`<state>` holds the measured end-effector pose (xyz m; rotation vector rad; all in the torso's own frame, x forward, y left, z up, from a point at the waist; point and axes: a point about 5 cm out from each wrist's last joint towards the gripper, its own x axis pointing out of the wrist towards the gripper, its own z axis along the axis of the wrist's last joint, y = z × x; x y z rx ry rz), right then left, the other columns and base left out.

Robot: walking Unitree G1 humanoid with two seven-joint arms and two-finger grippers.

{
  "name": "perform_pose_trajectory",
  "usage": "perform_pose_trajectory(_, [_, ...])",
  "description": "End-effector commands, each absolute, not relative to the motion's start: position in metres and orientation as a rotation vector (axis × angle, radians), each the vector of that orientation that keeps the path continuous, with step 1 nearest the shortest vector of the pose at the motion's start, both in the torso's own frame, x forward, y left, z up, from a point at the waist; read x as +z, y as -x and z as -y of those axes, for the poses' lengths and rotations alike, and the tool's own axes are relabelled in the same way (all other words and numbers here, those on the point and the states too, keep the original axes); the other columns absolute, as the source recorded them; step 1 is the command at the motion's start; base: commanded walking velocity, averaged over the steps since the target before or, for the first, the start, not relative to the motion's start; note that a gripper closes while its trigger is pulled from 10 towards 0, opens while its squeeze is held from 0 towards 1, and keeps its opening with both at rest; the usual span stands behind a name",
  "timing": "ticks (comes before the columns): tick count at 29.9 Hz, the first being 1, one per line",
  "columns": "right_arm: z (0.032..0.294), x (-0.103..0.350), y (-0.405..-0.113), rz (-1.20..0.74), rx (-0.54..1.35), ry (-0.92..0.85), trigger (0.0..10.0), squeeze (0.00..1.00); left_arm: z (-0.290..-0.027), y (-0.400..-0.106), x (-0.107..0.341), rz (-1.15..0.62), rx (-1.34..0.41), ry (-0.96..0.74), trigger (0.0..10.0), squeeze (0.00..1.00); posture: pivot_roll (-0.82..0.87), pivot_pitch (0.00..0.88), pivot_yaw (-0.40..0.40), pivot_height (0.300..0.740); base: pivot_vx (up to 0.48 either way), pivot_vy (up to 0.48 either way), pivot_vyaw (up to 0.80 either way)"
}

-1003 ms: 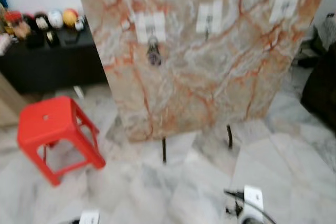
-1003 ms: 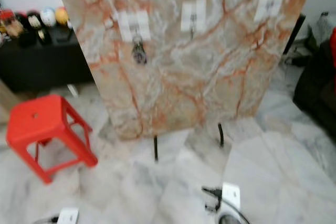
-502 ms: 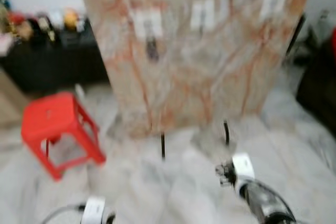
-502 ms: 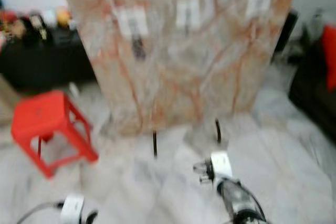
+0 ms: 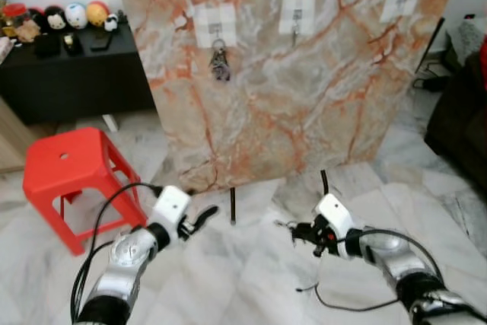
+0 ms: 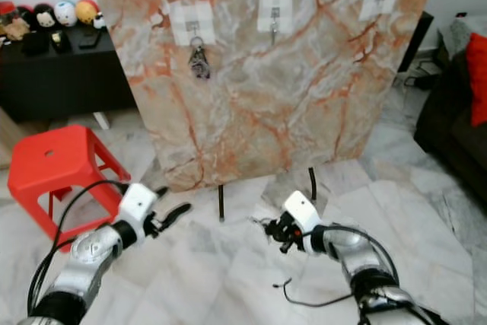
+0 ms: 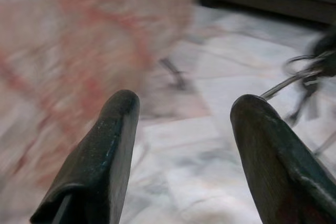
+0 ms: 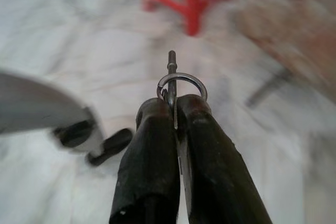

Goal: Hang keys on a hook

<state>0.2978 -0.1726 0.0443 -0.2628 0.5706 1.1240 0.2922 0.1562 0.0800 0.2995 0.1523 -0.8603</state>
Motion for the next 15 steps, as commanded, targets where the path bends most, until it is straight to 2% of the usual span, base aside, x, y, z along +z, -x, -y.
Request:
perform_pose_trajectory(1, [0.17,0.053,-0.296,-0.556,1.227,0.275,10.0,0.0,-0.151,-0.286,0.082,-0.184,-0.942,-0.305,10.0,0.0,-0.05,0.025,-0.023,0.74,0.0,0.0,0.0])
perform_pose_trajectory(7, [0.164,0.058,-0.289,-0.553,1.362,0.286,10.0,0.0,-0.14,-0.281,0.091,-0.217,-1.055,-0.244,10.0,0.0,-0.05,0.027,-0.034,0.74,0.0,0.0,0.0])
perform_pose_trajectory(10, [0.16,0.062,-0.288,-0.549,1.396,0.292,10.0,0.0,-0.138,-0.273,0.093,-0.303,-1.145,-0.271,10.0,0.0,-0.05,0.029,-0.037,0.74,0.0,0.0,0.0])
perform_pose_trajectory(15, [0.15,0.072,-0.287,-0.502,1.456,0.291,10.0,0.0,-0.133,-0.27,0.094,-0.335,-1.181,-0.282,10.0,0.0,-0.06,0.03,-0.037,0.74,0.0,0.0,0.0])
